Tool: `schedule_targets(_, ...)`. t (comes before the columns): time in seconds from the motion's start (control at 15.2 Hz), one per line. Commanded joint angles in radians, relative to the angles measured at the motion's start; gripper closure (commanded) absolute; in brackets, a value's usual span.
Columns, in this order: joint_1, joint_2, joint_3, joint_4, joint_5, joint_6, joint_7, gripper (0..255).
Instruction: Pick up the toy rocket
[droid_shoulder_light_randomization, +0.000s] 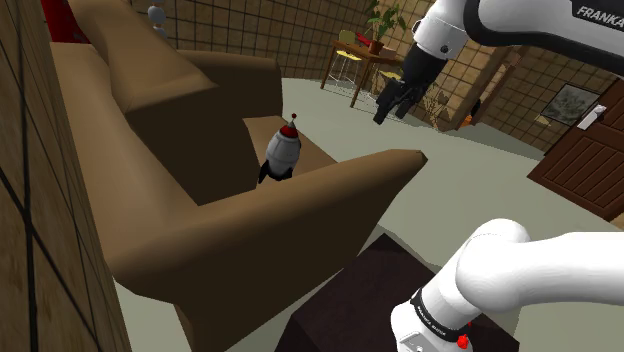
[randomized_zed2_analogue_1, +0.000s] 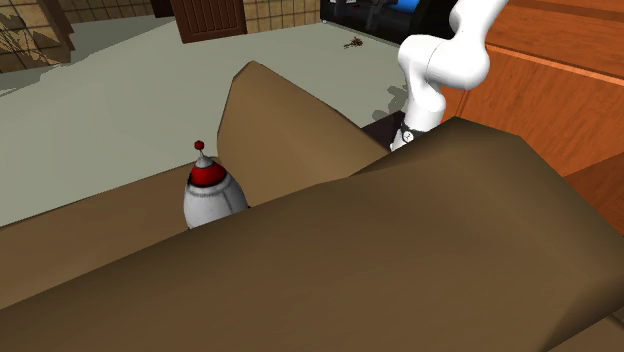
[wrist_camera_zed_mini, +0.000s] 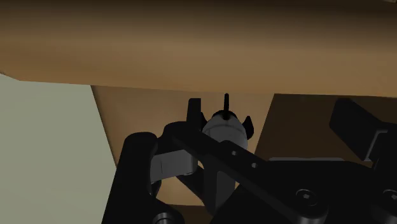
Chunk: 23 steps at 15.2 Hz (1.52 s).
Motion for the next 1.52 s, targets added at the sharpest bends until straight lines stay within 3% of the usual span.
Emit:
schedule_targets(0.0, 0.0, 0.0, 0.0, 0.0, 0.0, 0.0, 0.0, 0)
schedule_targets(0.4, -0.009, 0.047, -0.005, -0.158, -0.009, 0.344, 0.024, 0)
schedule_targets(0.73, -0.023, 0.153, -0.006, -0.232, -0.023, 0.64, 0.048, 0)
schedule_targets(1.06, -0.046, 0.313, 0.001, -0.247, -0.047, 0.931, 0.08, 0)
schedule_targets(1.45, -0.108, 0.549, 0.036, -0.185, -0.12, 1.244, 0.159, 0)
